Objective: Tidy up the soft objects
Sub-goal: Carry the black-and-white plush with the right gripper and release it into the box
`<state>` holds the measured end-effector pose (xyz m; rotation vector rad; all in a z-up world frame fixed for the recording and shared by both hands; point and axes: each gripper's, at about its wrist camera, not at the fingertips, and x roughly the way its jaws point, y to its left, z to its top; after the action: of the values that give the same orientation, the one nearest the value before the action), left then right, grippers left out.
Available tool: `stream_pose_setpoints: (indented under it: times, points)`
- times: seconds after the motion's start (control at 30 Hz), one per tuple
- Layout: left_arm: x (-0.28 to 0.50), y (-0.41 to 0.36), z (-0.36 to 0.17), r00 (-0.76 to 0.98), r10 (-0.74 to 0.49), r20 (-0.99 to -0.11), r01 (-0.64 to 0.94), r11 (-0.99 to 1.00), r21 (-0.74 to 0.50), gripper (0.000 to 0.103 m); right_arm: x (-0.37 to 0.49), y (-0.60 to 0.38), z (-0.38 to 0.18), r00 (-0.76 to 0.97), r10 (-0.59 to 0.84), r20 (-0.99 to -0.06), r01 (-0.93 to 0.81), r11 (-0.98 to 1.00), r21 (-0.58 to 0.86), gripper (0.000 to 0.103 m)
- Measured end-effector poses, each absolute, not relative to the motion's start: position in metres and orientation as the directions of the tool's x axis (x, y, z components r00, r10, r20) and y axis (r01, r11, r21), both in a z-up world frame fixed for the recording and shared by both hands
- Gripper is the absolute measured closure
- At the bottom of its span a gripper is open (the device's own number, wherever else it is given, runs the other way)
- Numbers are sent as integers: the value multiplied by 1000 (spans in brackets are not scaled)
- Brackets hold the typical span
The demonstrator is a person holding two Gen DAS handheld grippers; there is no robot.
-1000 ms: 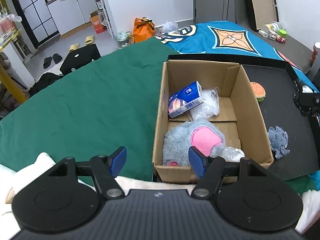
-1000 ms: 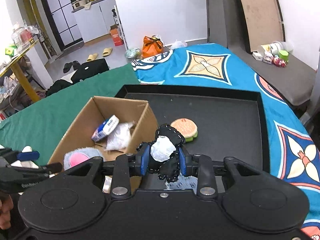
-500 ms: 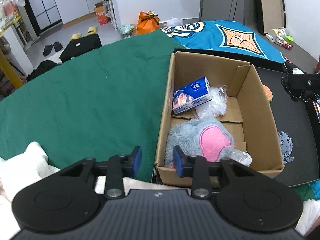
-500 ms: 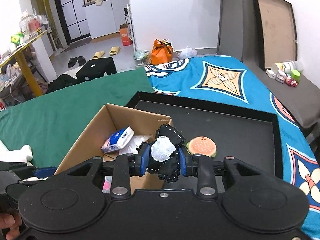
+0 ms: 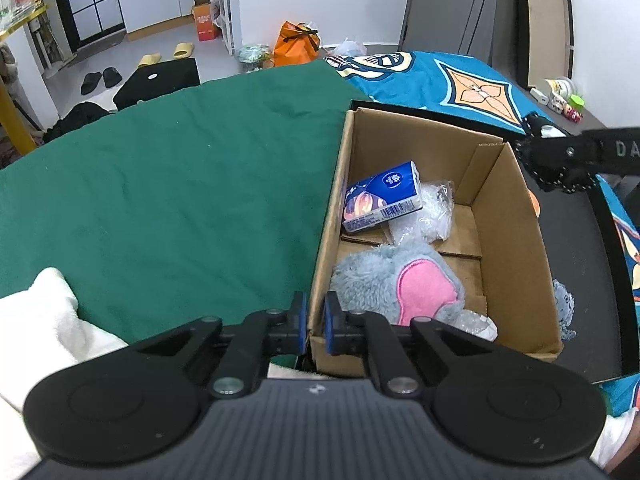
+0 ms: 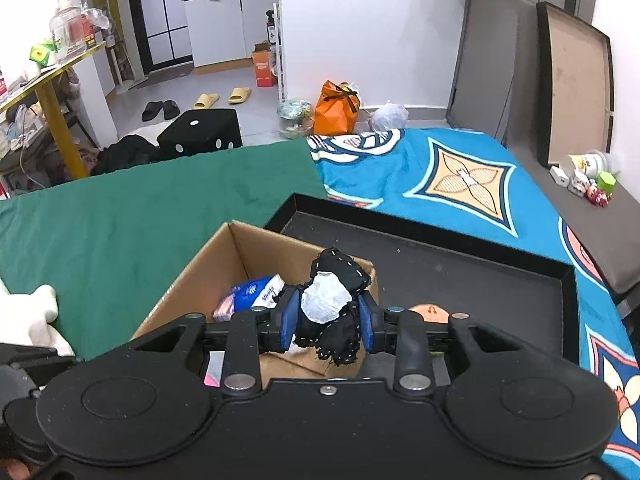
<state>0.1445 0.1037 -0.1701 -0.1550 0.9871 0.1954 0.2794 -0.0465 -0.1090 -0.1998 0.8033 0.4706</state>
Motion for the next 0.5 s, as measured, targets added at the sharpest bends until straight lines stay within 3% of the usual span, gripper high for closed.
stream_pose_setpoints:
  times: [0.13, 0.2, 0.5]
  points:
    - [144, 105, -171, 541, 85, -837, -233, 971, -52, 95, 282, -40, -103, 618, 345, -707, -489, 872, -1, 66]
    - [144, 106, -171, 542, 82, -836, -232, 971, -55, 95, 283, -40, -100, 619, 355, -701, -496, 868, 1, 53]
    - [142, 106, -170, 548, 81, -832, -220, 974, -50, 95, 287, -66, -103, 614, 340, -712, -455, 890, 32, 50]
